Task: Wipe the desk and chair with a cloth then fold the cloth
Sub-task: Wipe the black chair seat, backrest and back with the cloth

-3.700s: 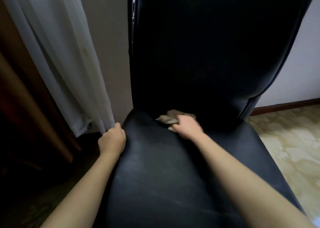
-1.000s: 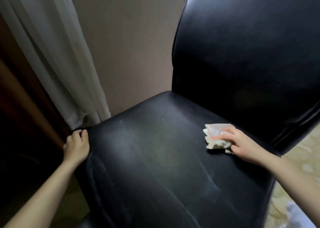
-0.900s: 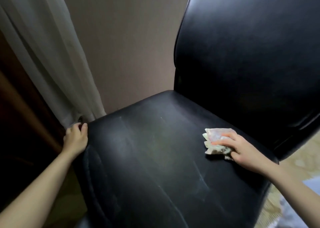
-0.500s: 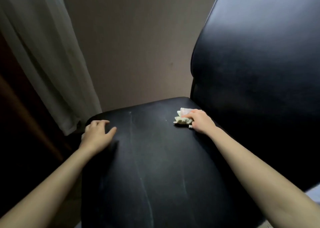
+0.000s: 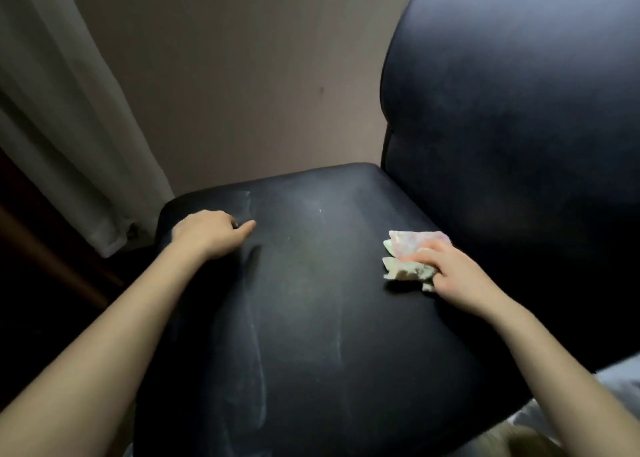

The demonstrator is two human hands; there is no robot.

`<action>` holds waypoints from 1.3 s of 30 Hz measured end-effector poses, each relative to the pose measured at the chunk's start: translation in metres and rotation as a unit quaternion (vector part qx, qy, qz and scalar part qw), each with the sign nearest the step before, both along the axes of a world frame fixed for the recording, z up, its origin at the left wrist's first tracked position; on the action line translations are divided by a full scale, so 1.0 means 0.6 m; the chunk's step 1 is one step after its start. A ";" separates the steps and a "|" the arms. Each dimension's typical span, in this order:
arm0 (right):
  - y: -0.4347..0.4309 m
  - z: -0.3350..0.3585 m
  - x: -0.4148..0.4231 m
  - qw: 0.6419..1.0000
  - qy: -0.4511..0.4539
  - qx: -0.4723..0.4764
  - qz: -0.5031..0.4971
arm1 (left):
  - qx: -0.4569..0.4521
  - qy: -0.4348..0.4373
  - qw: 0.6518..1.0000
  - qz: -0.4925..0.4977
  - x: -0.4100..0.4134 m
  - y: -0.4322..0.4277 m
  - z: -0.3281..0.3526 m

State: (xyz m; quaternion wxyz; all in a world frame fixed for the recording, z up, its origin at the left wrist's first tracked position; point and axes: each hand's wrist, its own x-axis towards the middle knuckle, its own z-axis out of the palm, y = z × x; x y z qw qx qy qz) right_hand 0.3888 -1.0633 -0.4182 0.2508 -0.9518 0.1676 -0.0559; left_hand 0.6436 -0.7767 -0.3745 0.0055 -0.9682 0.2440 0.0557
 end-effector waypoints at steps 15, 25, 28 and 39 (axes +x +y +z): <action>-0.076 0.017 0.281 0.988 0.021 -0.064 -0.137 | 0.021 -0.037 0.999 -0.006 -0.004 -0.048 -0.015; -0.106 0.018 0.438 0.987 0.040 -0.134 -0.079 | -0.002 -0.060 0.998 0.009 -0.014 -0.048 -0.031; -0.082 0.033 0.420 0.989 0.055 -0.131 -0.039 | -0.004 -0.042 0.999 0.026 -0.016 -0.050 -0.025; 0.154 0.024 0.118 0.964 0.015 -0.031 0.262 | 0.010 -0.002 1.000 0.013 -0.012 -0.030 -0.005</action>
